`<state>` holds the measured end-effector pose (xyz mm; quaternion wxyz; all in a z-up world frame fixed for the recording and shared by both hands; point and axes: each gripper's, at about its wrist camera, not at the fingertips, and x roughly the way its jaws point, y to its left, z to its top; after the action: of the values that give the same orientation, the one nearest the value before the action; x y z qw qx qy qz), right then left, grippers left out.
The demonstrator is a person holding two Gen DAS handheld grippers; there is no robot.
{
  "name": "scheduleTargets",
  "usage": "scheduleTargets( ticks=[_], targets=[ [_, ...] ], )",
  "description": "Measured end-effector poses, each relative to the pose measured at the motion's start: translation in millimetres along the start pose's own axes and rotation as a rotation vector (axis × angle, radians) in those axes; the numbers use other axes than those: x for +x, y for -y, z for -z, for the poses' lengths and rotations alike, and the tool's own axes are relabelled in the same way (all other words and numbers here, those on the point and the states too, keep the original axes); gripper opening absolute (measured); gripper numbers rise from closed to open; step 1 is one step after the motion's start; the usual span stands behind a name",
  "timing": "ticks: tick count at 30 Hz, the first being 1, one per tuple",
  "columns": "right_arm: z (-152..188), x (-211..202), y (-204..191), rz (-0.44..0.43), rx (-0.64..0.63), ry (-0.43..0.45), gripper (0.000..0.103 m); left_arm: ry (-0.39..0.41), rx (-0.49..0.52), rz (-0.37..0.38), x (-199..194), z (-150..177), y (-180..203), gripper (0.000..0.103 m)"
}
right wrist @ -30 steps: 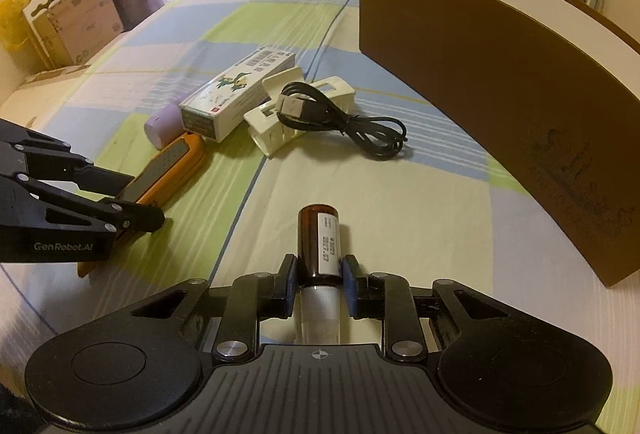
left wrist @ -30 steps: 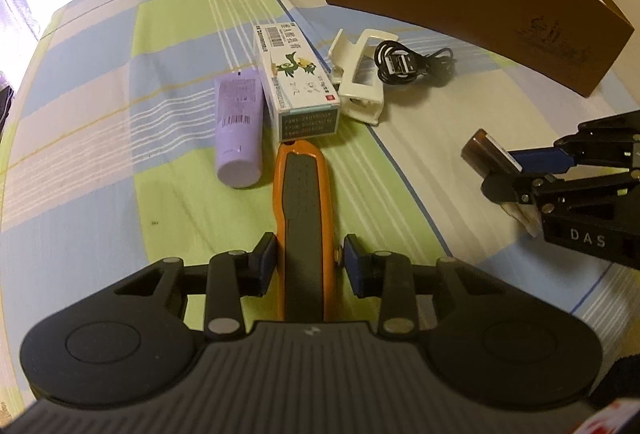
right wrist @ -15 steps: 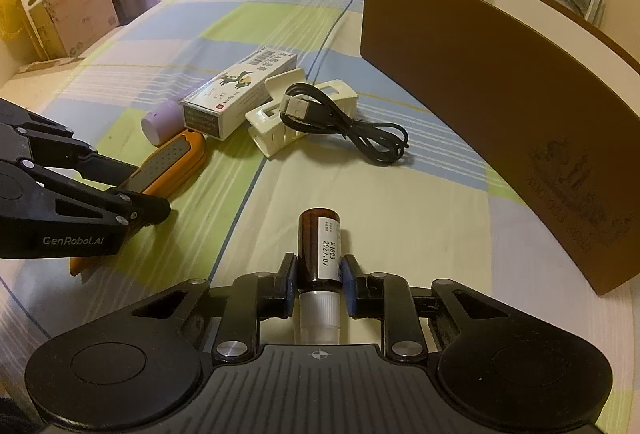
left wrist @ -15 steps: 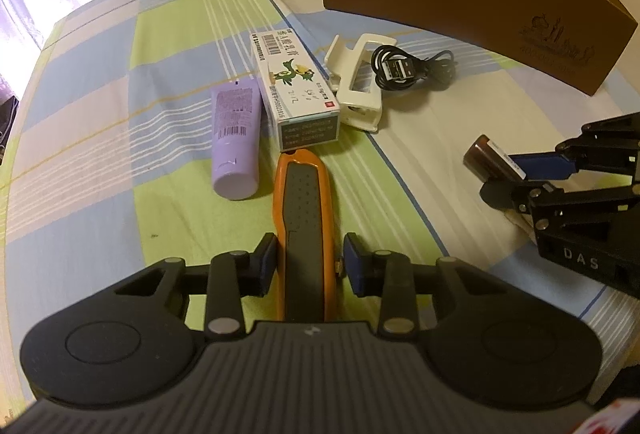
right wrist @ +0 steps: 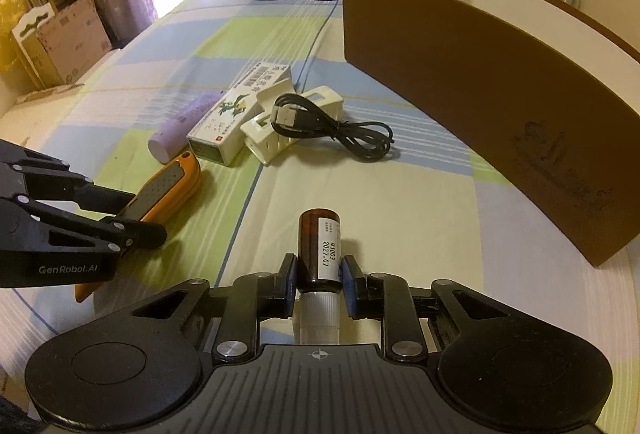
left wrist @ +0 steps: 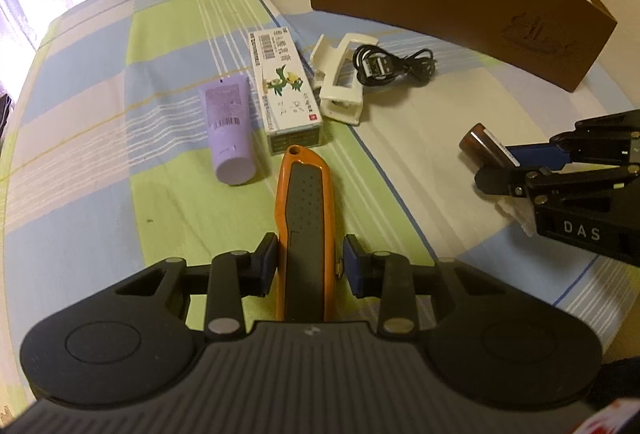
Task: Organize rigid objects
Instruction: 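Carry the brown bottle and orange knife over the brown box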
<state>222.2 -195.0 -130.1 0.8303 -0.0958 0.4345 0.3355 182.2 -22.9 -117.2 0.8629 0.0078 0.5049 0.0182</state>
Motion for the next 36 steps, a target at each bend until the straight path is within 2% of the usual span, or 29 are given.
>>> scheduleTargets(
  ticks=[11,19,36],
  targets=[
    [-6,-15,3,-0.003,0.035,0.023,0.020,0.043,0.004,0.002,-20,-11,0,0.030],
    [-13,-33,6,0.009,0.064,0.041,0.020,0.087,0.039,0.034,-36,-27,10,0.030],
    [-47,-79,50,0.086,0.179,0.122,0.020,0.193,0.167,0.132,-50,-98,60,0.030]
  ],
)
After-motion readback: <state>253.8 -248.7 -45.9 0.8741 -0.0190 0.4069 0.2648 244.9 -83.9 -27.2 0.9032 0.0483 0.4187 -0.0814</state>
